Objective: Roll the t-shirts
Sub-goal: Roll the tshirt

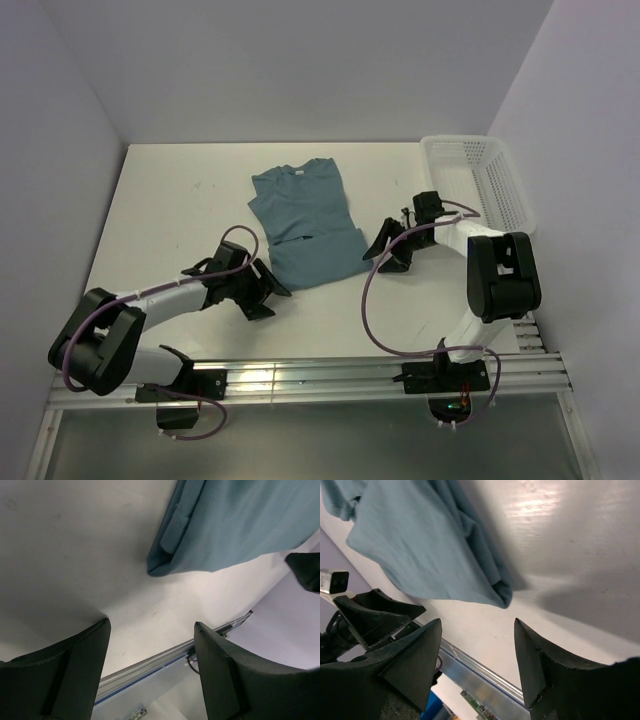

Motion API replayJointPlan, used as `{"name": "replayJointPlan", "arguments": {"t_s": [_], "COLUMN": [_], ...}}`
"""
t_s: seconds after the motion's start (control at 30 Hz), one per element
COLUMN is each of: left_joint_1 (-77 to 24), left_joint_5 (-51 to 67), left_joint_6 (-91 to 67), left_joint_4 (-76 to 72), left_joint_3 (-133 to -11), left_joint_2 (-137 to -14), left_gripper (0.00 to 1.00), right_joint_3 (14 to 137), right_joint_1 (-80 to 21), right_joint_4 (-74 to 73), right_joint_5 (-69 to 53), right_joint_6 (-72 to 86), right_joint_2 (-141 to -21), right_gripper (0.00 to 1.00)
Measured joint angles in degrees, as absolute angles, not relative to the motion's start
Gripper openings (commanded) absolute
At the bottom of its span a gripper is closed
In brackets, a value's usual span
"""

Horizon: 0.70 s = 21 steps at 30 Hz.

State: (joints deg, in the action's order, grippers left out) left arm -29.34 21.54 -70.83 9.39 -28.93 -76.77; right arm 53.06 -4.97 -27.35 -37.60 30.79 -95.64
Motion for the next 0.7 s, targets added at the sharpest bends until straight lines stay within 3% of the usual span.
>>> {"name": "replayJointPlan", "arguments": {"t_s": [0.4,0.5,0.53,0.6,0.7], "left_joint_1": [-29.36,-29.36,-29.36,-29.36,-29.36], "left_joint_5": [21.26,20.73,20.62,20.45,20.43], "left_joint_6": [-74.63,-74.63,-74.63,-74.7,-75.42], "left_joint_4": [-1.74,-2.52,-2.68,-3.09,-4.99], "left_joint_3": [-29.34,-29.34,-29.34,-29.32,-28.71], "left_joint_2": [-81.82,-81.91,-81.93,-82.24,-82.48], "left_gripper": [0.73,0.73,0.73,0.73,0.73], "right_joint_3": [49.21,49.21,49.21,49.15,49.06], "right_joint_1": [-4.67,-4.67,-4.67,-4.67,-4.67], "right_joint_4": [-18.28,-15.57,-14.46,-12.8,-11.49], "right_joint_5": [-39.44,-39.59,-39.35,-38.85,-38.54], "right_joint_6": [36.32,37.63,38.04,38.35,38.72], "right_joint_2": [-99.29,-100.09,-100.55,-101.45,-102.04], "right_gripper": [0.65,0.54,0.4,0.25,0.16]}}
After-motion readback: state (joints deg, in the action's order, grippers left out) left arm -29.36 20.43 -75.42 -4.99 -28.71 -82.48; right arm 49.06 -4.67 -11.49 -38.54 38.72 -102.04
